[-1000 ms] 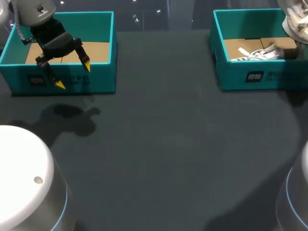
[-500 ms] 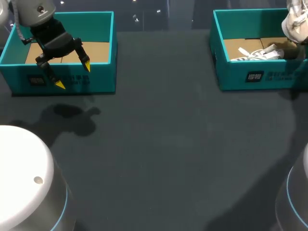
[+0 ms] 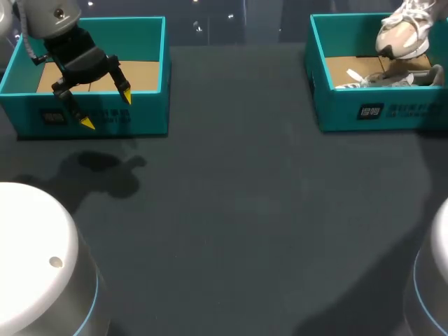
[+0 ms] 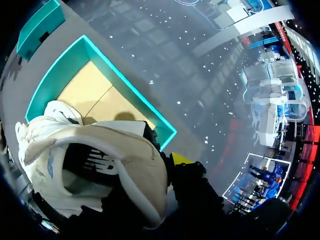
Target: Take the shoe out of the shoebox, open the shoe tongue, remove and reinsert the insole, then place the shoe into the shoebox
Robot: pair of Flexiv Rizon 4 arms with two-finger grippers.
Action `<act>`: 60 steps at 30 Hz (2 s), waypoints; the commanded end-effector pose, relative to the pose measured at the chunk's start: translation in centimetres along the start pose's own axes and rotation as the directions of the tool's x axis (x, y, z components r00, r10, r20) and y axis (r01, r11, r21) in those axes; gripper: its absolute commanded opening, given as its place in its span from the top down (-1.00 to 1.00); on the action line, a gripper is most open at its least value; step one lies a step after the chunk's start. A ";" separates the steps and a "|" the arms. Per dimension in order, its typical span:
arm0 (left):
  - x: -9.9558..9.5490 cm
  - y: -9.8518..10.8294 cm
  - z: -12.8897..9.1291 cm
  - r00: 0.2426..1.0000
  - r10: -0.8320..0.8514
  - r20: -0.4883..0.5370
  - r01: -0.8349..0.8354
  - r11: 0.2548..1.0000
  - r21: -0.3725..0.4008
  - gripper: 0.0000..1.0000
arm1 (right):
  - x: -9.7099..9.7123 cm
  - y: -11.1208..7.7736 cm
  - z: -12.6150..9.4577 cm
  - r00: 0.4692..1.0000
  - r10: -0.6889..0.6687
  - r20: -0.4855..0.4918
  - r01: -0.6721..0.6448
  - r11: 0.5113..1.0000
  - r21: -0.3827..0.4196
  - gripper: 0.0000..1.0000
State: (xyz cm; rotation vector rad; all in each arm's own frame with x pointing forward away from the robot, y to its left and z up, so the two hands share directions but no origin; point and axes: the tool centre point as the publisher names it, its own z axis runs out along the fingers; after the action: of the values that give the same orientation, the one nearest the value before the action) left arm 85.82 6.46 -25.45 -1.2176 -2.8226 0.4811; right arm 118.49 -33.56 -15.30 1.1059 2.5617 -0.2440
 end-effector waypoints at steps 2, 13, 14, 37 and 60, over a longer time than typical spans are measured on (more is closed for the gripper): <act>0.1 0.0 0.0 1.000 0.000 0.000 0.000 1.000 -0.002 -1.00 | 0.3 -0.6 0.2 0.838 0.519 0.169 -0.541 0.831 0.132 1.00; 0.1 0.0 0.0 1.000 0.000 0.000 0.000 1.000 -0.002 -1.00 | 0.9 -3.4 0.8 0.672 0.726 0.146 -0.740 0.664 0.107 1.00; 0.1 0.0 0.0 1.000 0.000 0.000 0.000 1.000 -0.002 -1.00 | 1.0 -3.5 0.8 0.660 0.738 0.140 -0.751 0.654 0.097 1.00; 0.1 0.0 0.0 1.000 0.000 0.000 0.000 1.000 -0.002 -1.00 | 2.7 -3.5 3.4 0.662 0.741 0.111 -0.749 0.659 0.067 1.00; 0.1 0.0 0.0 1.000 0.000 0.000 0.000 1.000 -0.002 -1.00 | 5.2 -1.4 8.5 0.685 0.722 0.092 -0.728 0.677 0.111 1.00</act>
State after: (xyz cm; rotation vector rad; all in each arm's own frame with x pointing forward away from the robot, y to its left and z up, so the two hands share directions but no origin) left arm 85.82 6.45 -25.45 -1.2178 -2.8225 0.4811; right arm 115.22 -33.38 -24.53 2.0342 1.8708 -0.2182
